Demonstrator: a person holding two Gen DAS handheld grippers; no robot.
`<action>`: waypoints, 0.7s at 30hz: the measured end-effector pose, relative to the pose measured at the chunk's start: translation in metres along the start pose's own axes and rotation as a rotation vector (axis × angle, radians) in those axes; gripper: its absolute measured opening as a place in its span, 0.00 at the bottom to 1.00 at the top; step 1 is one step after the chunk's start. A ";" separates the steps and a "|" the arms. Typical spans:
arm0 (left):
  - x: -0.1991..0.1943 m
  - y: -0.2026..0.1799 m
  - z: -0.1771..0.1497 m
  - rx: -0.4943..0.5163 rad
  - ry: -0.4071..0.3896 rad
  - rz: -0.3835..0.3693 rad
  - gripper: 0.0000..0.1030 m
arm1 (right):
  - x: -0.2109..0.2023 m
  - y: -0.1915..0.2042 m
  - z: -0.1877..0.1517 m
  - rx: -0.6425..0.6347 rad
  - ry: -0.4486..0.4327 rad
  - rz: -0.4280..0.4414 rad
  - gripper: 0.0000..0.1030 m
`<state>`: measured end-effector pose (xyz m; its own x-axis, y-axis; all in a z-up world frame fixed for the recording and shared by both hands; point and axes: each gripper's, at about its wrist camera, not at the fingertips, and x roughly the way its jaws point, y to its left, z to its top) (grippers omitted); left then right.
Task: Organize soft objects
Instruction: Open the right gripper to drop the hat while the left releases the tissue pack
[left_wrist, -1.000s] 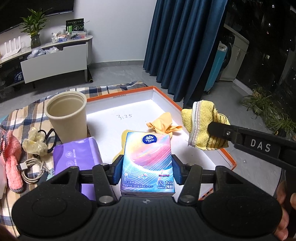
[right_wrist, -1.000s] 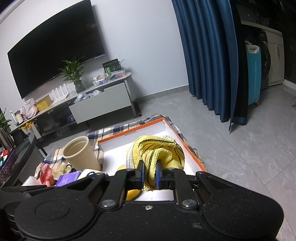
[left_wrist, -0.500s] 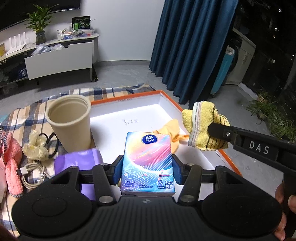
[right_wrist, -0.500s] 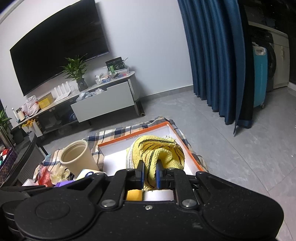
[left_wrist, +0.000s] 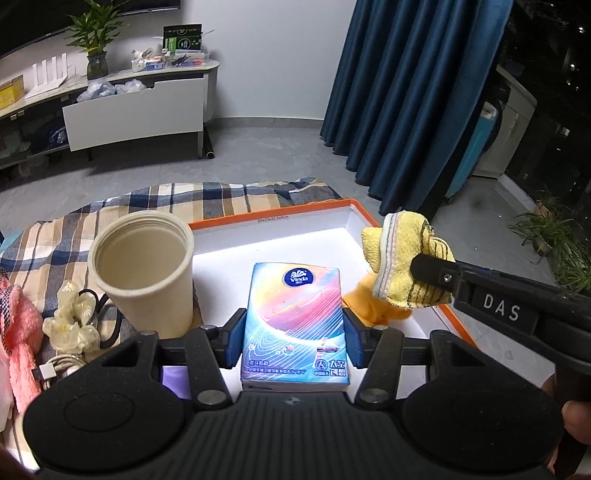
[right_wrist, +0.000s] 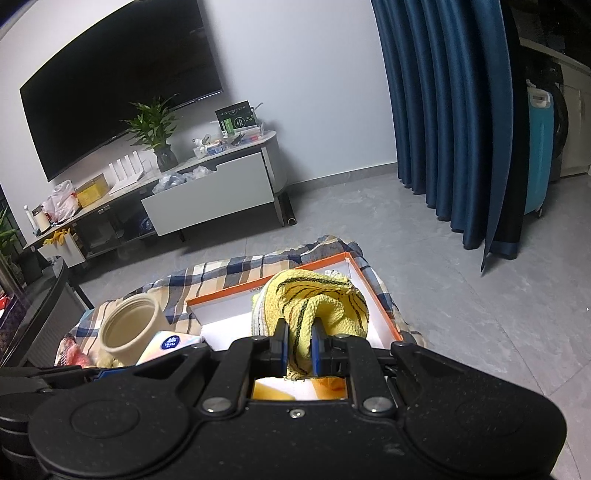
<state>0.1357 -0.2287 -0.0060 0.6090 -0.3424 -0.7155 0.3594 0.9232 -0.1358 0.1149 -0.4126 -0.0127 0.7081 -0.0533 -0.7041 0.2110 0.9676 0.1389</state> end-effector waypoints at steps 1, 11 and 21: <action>0.002 0.000 0.001 -0.003 0.002 0.004 0.52 | 0.004 0.000 0.002 -0.002 0.001 -0.001 0.15; 0.020 0.007 0.020 -0.071 -0.003 -0.038 0.75 | 0.014 -0.007 0.013 0.008 -0.033 -0.009 0.50; -0.016 0.012 0.018 -0.042 -0.041 0.013 0.85 | -0.039 0.011 0.003 -0.017 -0.090 0.016 0.50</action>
<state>0.1431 -0.2147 0.0163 0.6422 -0.3362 -0.6888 0.3216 0.9339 -0.1561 0.0914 -0.4006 0.0188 0.7694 -0.0592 -0.6360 0.1883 0.9725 0.1373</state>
